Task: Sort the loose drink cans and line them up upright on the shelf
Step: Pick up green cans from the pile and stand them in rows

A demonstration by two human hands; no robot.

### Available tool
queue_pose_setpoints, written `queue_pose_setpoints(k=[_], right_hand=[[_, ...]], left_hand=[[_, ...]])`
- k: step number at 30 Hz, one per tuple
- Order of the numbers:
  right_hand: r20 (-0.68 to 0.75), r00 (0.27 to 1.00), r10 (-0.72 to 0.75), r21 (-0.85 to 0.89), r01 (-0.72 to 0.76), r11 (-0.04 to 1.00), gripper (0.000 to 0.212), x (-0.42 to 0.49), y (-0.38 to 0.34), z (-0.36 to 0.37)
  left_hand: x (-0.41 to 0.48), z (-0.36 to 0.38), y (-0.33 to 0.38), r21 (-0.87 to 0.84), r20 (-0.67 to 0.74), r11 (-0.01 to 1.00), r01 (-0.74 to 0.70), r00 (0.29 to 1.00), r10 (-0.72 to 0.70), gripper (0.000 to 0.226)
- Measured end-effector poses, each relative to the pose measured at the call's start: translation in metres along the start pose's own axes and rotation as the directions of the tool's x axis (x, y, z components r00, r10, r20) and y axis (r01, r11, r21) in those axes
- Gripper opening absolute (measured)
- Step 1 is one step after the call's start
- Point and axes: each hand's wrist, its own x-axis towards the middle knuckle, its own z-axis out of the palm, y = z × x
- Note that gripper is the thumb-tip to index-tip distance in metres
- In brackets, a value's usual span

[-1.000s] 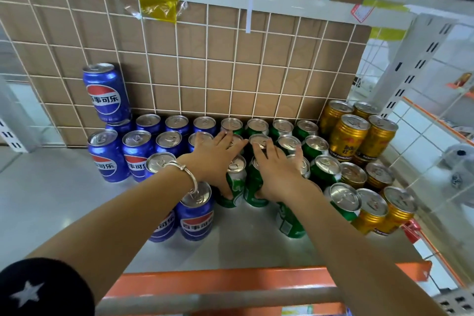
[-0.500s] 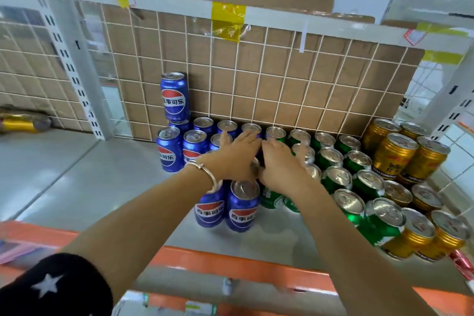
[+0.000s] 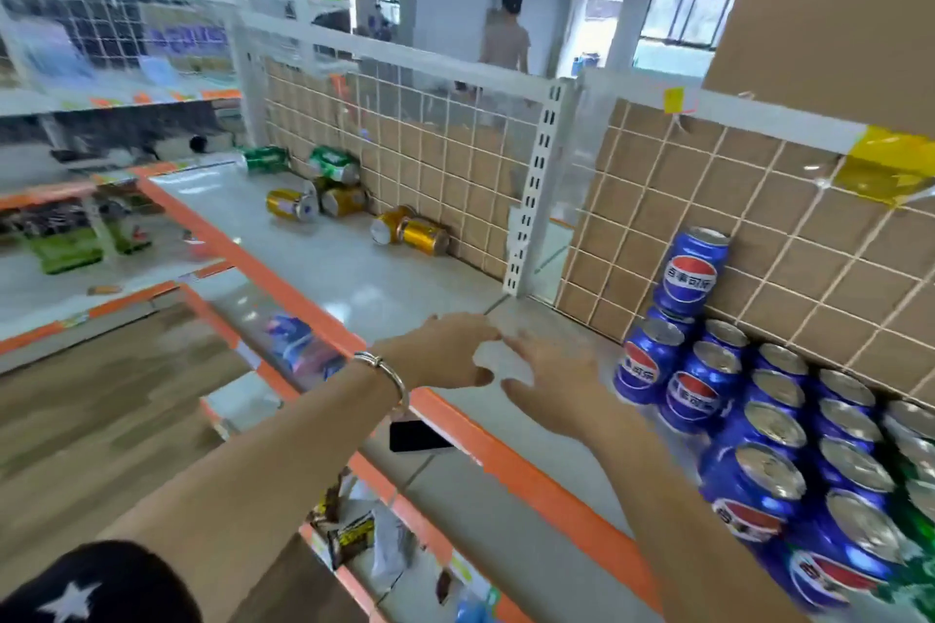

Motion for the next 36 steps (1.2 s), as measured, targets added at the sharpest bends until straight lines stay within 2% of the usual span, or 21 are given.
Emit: queue_pose_setpoints(k=[2,7,11,18,25,32,36], right_hand=[[0.009,0.998,-0.061,-0.013,0.061,0.998,0.055,0.021,-0.04,0.006],[0.059,0.985,-0.163,0.019,0.162,0.987,0.053,0.064,-0.112,0.022],[0.093,0.972,-0.216,0.061,0.211,0.976,0.041,0.094,-0.151,0.031],[0.108,0.953,-0.284,0.112,0.272,0.956,0.043,0.196,-0.194,0.05],[0.075,0.946,-0.314,0.135,0.303,0.943,0.051,0.316,-0.217,0.047],[0.068,0.956,-0.286,0.111,0.278,0.954,0.049,0.404,-0.242,0.037],[0.0,0.966,-0.259,0.102,0.257,0.961,0.052,0.452,-0.248,0.031]], left_hand=[[-0.016,-0.005,-0.033,0.035,-0.039,0.998,0.043,0.998,-0.041,0.048],[-0.052,-0.007,-0.109,-0.004,-0.102,0.978,0.21,0.973,-0.209,0.054],[-0.068,-0.005,-0.152,-0.091,-0.061,0.95,0.298,0.951,-0.304,0.041],[-0.049,-0.008,-0.231,-0.22,-0.032,0.882,0.418,0.9,-0.434,0.043],[0.004,-0.043,-0.317,-0.253,-0.026,0.871,0.421,0.897,-0.442,0.067],[0.061,-0.056,-0.381,-0.279,-0.094,0.869,0.41,0.888,-0.449,0.064],[0.087,-0.067,-0.427,-0.305,-0.141,0.888,0.345,0.906,-0.4,0.068]])
